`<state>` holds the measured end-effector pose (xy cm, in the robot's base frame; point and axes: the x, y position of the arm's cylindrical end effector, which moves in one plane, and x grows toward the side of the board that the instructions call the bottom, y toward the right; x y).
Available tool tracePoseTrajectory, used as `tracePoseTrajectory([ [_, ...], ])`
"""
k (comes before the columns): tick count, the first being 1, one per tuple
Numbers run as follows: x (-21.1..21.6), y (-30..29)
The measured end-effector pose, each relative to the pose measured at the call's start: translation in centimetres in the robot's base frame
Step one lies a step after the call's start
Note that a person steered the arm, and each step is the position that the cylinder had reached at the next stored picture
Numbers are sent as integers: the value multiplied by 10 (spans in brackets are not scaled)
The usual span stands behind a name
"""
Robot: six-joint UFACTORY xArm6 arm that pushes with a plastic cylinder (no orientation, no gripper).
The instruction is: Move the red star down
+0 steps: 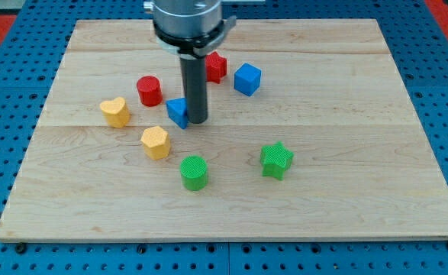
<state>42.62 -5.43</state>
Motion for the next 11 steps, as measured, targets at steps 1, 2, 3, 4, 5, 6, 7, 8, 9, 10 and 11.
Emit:
tracePoseTrajectory([
  [1,-19,-3],
  [2,-63,-7],
  [3,-90,-23],
  [4,-135,-23],
  [5,-167,24],
  [6,-146,39],
  [7,-118,42],
  [8,-93,42],
  [9,-100,47],
  [10,-133,78],
  [11,-104,116],
])
